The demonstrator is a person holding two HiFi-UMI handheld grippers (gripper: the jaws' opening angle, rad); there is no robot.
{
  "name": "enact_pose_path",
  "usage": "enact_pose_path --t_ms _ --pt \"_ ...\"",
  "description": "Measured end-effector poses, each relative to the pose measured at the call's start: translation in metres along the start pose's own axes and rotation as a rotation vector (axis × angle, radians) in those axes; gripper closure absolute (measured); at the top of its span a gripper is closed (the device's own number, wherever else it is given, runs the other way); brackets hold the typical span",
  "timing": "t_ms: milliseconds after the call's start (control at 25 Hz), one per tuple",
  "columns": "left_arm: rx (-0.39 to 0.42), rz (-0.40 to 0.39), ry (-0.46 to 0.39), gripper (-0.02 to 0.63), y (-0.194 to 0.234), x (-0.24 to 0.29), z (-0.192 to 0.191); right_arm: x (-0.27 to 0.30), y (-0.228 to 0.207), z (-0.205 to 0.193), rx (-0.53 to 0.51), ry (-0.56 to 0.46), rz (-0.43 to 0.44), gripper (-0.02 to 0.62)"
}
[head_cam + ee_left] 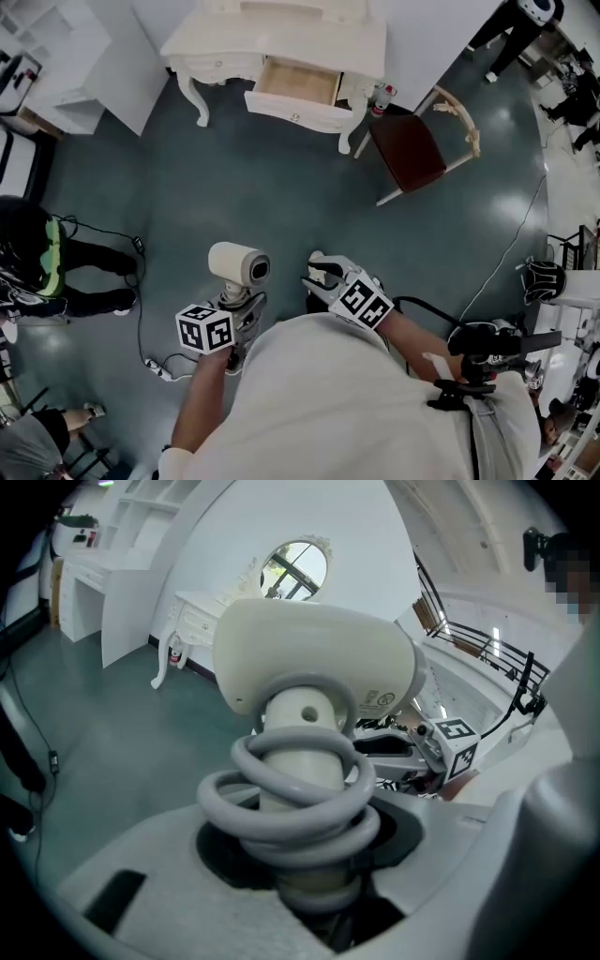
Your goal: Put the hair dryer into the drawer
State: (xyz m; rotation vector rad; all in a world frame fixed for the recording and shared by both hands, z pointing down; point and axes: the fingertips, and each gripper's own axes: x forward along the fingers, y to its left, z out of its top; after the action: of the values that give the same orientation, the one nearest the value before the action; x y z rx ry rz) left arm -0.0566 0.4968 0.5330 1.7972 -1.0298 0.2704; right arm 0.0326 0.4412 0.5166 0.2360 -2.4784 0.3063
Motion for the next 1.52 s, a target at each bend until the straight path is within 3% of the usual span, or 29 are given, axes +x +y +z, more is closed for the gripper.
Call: enact_pose_path --t_ms 160,400,600,920,1160,1280,1520 --pt "0.019 0.035 0.003 0.405 0.007 0.038 0.083 0.002 -0.084 0.03 -0.012 -0.02 0.005 0.472" --pt "0.041 0.05 0.005 0.405 0.019 0.107 0.188 -0.001 -0.208 0.037 -0.014 -0.01 -0.037 0.476" --pt "0.075 0.042 0.066 0.405 0.042 0.162 0.264 0.011 -0.284 0.053 0.038 -0.02 -0.085 0.479" --pt "0.123 0.01 0.205 0.405 0.128 0.228 0.391 0.055 -0.376 0.107 0.182 -0.027 -0.235 0.503" --pt "0.218 -0.015 0.316 0.405 0.185 0.267 0.471 0.083 -0.426 0.168 0.27 -0.065 -0.393 0.52" --pt "0.241 -0.03 0.354 0.405 0.205 0.295 0.496 0.089 -0.445 0.179 0.315 -0.079 -0.454 0.532" --pt "0.25 0.006 0.406 0.405 0.234 0.341 0.534 0.09 -0.478 0.188 0.341 -0.051 -0.464 0.597"
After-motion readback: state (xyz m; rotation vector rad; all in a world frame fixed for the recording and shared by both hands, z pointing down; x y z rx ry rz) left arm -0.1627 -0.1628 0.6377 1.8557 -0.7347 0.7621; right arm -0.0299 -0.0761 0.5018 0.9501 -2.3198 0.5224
